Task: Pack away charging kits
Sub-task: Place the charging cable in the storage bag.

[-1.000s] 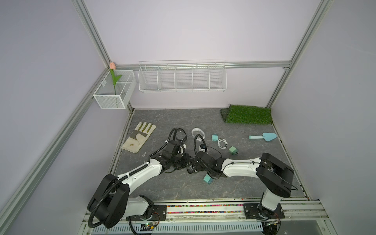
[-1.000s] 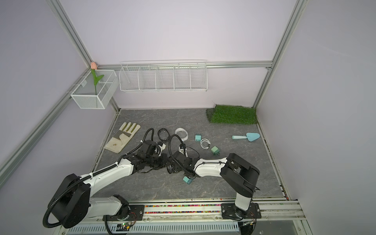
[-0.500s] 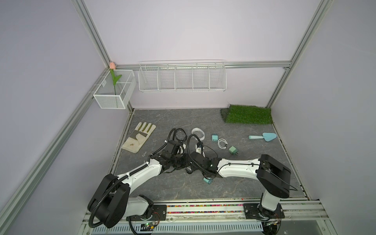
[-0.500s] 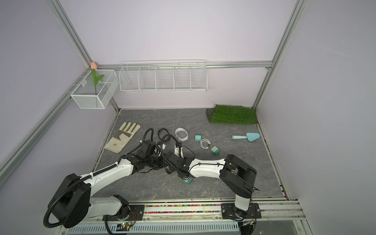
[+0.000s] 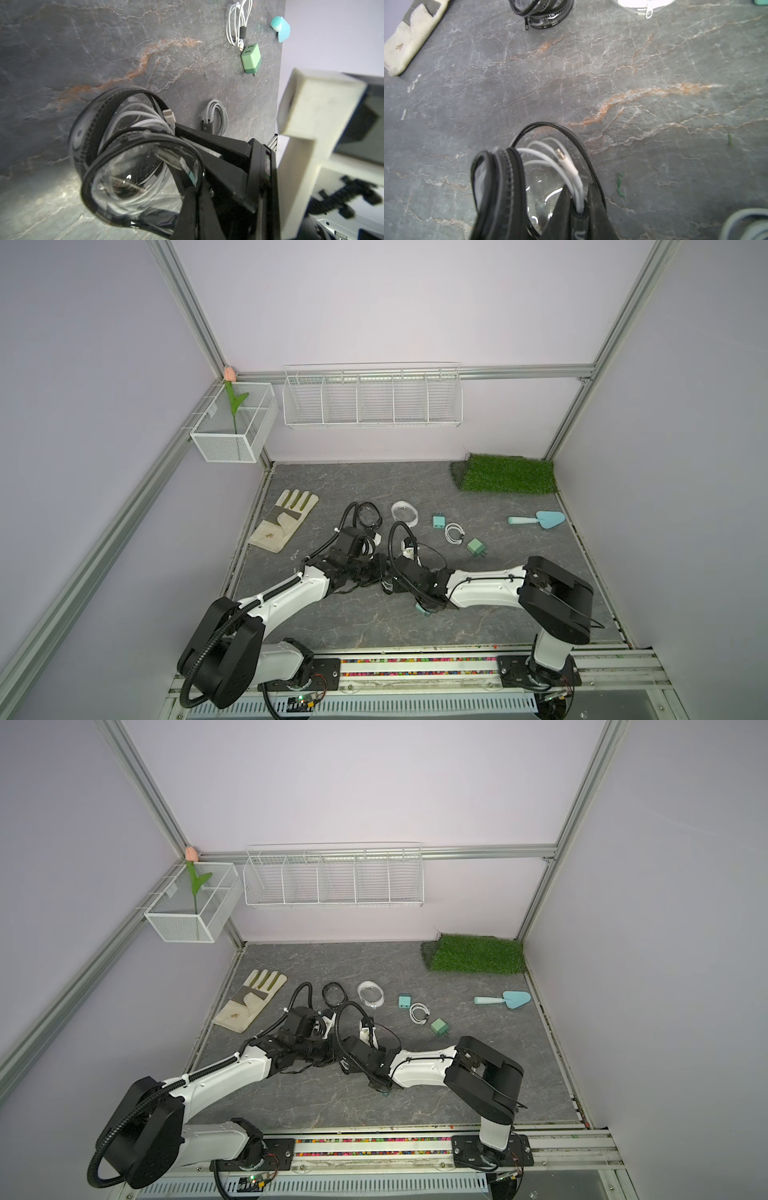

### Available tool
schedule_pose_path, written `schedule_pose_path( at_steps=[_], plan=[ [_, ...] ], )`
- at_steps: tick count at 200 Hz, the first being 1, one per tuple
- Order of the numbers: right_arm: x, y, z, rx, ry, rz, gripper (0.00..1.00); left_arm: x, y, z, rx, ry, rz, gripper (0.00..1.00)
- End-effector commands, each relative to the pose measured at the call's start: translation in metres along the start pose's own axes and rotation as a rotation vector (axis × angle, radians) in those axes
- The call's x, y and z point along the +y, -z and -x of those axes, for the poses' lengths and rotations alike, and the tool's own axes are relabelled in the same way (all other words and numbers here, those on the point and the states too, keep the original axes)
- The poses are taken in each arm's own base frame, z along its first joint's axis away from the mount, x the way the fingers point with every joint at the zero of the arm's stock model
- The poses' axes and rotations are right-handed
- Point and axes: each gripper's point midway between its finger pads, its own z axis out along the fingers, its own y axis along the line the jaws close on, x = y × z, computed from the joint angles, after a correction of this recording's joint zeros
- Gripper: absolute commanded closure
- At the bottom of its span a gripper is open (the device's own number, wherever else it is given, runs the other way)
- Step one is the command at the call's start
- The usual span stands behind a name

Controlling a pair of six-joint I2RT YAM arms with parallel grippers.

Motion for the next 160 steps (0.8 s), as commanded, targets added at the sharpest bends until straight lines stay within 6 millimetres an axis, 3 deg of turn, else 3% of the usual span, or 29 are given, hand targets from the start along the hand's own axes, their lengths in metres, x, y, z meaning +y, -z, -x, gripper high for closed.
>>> schedule_pose_path(
  at_steps=[1, 30, 62, 109, 160],
  plan=[
    [-0.013, 0.004, 0.002, 0.003, 0.007, -0.024, 0.93, -0.023, 0.010, 0.003, -0.002, -0.049, -0.076, 1.00],
    [-0.032, -0.001, 0.005, 0.034, -0.057, -0.075, 0.93, -0.025, 0.012, -0.005, 0.016, -0.040, -0.106, 1.00],
    [-0.021, -0.004, 0.008, 0.049, -0.074, -0.045, 0.93, -0.036, 0.013, -0.010, 0.028, -0.045, -0.190, 1.00],
    [-0.019, 0.002, 0.010, 0.036, -0.073, -0.037, 0.81, -0.028, 0.001, -0.011, 0.061, -0.021, -0.193, 1.00],
    [-0.011, 0.011, 0.016, 0.021, -0.073, 0.009, 0.76, -0.022, -0.005, -0.006, 0.065, 0.010, -0.198, 1.00]
  ],
)
